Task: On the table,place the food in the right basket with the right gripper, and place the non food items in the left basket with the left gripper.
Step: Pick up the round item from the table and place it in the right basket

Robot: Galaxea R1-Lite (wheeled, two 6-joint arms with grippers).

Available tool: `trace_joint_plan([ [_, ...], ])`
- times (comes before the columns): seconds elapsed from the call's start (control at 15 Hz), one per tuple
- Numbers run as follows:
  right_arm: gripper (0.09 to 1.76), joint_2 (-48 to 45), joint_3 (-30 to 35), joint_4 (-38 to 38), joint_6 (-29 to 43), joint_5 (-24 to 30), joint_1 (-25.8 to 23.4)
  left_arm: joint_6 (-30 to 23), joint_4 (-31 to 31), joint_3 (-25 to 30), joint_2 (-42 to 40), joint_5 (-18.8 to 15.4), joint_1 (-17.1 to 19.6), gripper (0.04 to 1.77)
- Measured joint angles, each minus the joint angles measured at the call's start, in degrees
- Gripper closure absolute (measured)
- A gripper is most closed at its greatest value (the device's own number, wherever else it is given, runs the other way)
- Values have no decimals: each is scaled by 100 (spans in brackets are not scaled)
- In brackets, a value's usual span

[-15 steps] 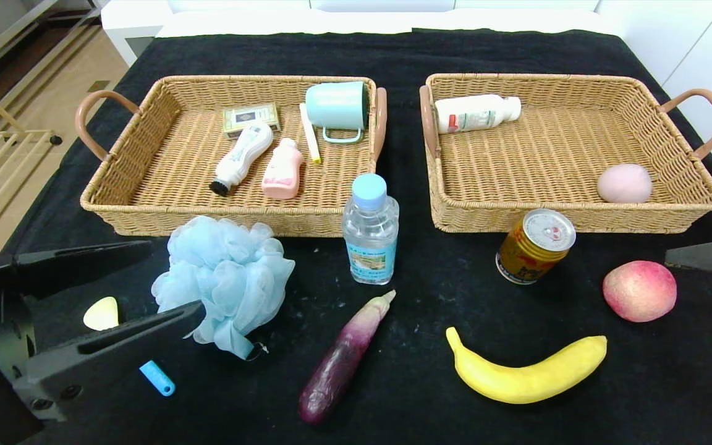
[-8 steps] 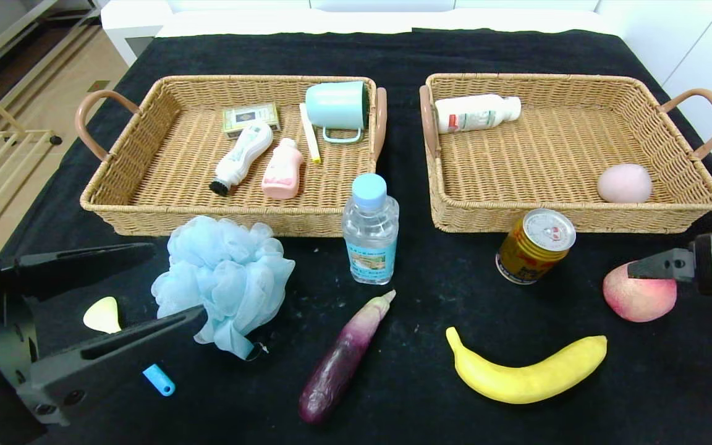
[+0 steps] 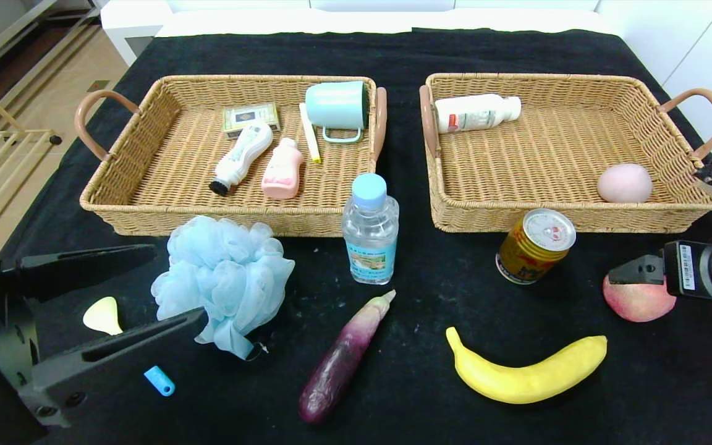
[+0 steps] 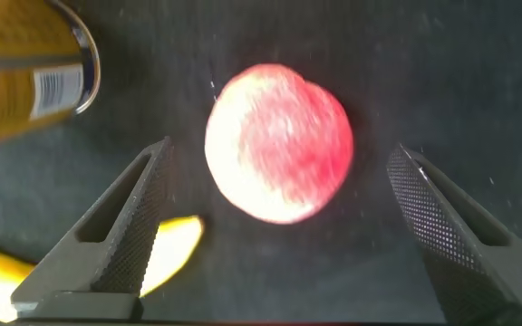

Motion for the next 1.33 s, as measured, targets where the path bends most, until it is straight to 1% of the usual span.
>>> trace_joint_plan([
  [0.6, 14, 341, 78, -279, 151, -10, 2, 90, -6, 22, -11, 0, 0, 9],
  [1.07, 14, 490, 99, -289, 226, -35, 27, 118, -9, 20, -41, -11, -2, 9],
  [1.33, 14, 590, 99, -289, 306, -35, 29, 245, -11, 55, -39, -9, 0, 9],
])
